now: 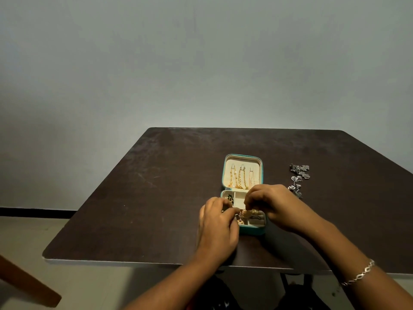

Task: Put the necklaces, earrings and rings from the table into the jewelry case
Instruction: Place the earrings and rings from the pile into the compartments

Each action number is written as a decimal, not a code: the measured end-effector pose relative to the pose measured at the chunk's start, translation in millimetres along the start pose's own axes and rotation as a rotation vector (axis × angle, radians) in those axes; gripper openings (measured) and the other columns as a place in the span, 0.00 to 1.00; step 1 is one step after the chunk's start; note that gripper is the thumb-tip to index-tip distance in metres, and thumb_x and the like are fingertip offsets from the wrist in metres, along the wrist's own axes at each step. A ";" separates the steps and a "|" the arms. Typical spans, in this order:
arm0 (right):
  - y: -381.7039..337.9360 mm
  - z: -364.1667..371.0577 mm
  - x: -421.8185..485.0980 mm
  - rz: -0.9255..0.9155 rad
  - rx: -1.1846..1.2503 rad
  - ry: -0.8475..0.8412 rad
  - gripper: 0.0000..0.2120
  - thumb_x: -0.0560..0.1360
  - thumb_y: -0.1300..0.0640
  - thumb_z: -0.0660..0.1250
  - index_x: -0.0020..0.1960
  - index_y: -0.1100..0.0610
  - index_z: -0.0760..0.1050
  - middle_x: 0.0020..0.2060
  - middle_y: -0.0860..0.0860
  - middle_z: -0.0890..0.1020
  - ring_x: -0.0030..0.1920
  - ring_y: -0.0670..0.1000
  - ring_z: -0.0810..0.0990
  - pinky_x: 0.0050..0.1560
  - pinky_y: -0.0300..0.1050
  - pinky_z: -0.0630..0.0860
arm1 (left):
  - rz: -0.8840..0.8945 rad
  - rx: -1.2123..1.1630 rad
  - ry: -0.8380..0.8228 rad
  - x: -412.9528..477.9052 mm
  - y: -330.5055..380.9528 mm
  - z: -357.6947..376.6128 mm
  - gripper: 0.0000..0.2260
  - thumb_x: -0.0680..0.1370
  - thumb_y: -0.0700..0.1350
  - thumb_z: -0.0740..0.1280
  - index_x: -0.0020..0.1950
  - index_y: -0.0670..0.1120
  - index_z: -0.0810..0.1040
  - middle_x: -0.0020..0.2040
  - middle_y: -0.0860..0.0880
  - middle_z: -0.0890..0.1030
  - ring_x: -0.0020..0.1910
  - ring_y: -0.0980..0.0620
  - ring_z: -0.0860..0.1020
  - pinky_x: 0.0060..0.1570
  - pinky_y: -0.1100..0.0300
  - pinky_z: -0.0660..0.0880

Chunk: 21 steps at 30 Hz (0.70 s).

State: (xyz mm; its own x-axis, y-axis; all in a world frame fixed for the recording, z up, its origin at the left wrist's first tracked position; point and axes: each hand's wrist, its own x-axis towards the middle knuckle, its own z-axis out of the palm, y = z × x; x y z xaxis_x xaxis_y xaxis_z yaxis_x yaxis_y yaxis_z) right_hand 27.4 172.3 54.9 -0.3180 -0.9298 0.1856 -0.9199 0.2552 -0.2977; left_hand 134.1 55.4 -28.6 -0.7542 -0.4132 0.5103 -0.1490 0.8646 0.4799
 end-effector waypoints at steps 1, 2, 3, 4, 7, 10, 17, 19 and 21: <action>0.7 0.6 -0.8 0.008 0.000 0.000 0.08 0.72 0.66 0.65 0.48 0.59 0.81 0.50 0.52 0.81 0.52 0.50 0.78 0.54 0.47 0.73 | 0.005 -0.003 0.007 -0.4 0.2 0.1 0.20 0.72 0.50 0.53 0.51 0.46 0.82 0.51 0.48 0.77 0.54 0.49 0.74 0.52 0.61 0.66; 1.7 1.2 -1.6 0.013 0.005 0.007 0.09 0.72 0.67 0.65 0.48 0.59 0.81 0.50 0.52 0.81 0.53 0.50 0.78 0.55 0.47 0.73 | 0.010 -0.004 0.014 -0.5 0.4 0.0 0.20 0.72 0.50 0.52 0.50 0.45 0.82 0.50 0.48 0.78 0.54 0.50 0.74 0.52 0.60 0.67; 2.8 2.0 -2.0 0.015 0.013 0.019 0.10 0.72 0.68 0.65 0.48 0.58 0.81 0.50 0.51 0.82 0.53 0.50 0.79 0.54 0.47 0.74 | 0.014 -0.007 0.027 -0.5 0.7 0.0 0.20 0.72 0.49 0.53 0.50 0.45 0.81 0.50 0.48 0.78 0.53 0.50 0.75 0.51 0.59 0.67; 3.4 2.7 -2.2 0.013 0.018 0.034 0.10 0.71 0.69 0.65 0.47 0.58 0.81 0.50 0.51 0.82 0.52 0.50 0.79 0.54 0.47 0.74 | 0.015 -0.016 0.036 -0.5 1.0 -0.2 0.19 0.72 0.49 0.53 0.50 0.45 0.81 0.49 0.49 0.78 0.53 0.50 0.75 0.51 0.59 0.68; 3.6 5.6 -2.6 -0.007 0.052 0.117 0.09 0.71 0.69 0.67 0.45 0.59 0.82 0.47 0.51 0.83 0.50 0.49 0.80 0.52 0.44 0.76 | 0.001 -0.052 0.038 -0.5 1.4 -1.6 0.18 0.72 0.49 0.53 0.50 0.45 0.79 0.49 0.49 0.77 0.53 0.52 0.74 0.52 0.58 0.68; 2.6 8.5 -2.1 -0.004 0.078 0.167 0.09 0.71 0.69 0.67 0.45 0.59 0.82 0.46 0.51 0.83 0.49 0.49 0.80 0.50 0.39 0.75 | -0.010 -0.064 0.029 -0.6 1.7 -1.9 0.18 0.72 0.50 0.52 0.49 0.46 0.78 0.49 0.50 0.77 0.53 0.53 0.73 0.53 0.58 0.67; 6.2 11.1 -6.6 0.028 0.002 0.087 0.11 0.71 0.68 0.66 0.48 0.57 0.82 0.50 0.49 0.82 0.51 0.50 0.79 0.52 0.47 0.76 | -0.007 -0.055 0.062 -0.9 -0.3 1.2 0.17 0.72 0.50 0.53 0.47 0.46 0.80 0.48 0.50 0.77 0.52 0.53 0.74 0.52 0.59 0.67; 4.2 10.8 -7.1 0.016 -0.035 0.035 0.10 0.72 0.66 0.66 0.50 0.56 0.81 0.51 0.49 0.80 0.53 0.49 0.78 0.53 0.46 0.75 | 0.005 -0.044 0.072 -1.0 -2.0 2.7 0.17 0.72 0.49 0.54 0.46 0.46 0.80 0.47 0.50 0.77 0.52 0.53 0.74 0.52 0.59 0.67; -0.5 10.5 -6.6 -0.002 -0.067 -0.010 0.10 0.74 0.62 0.65 0.52 0.55 0.80 0.52 0.49 0.79 0.54 0.48 0.76 0.55 0.43 0.73 | 0.008 -0.040 0.067 -1.3 -2.6 3.3 0.17 0.72 0.49 0.54 0.46 0.46 0.80 0.48 0.50 0.77 0.52 0.53 0.74 0.52 0.59 0.67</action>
State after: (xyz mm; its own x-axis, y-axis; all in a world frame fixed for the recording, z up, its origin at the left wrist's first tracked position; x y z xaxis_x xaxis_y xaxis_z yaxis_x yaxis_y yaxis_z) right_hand 32.4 175.5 43.9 -0.3137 -0.9329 0.1767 -0.9342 0.2699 -0.2334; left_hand 133.4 54.6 -32.8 -0.7103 -0.4259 0.5604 -0.1168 0.8565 0.5028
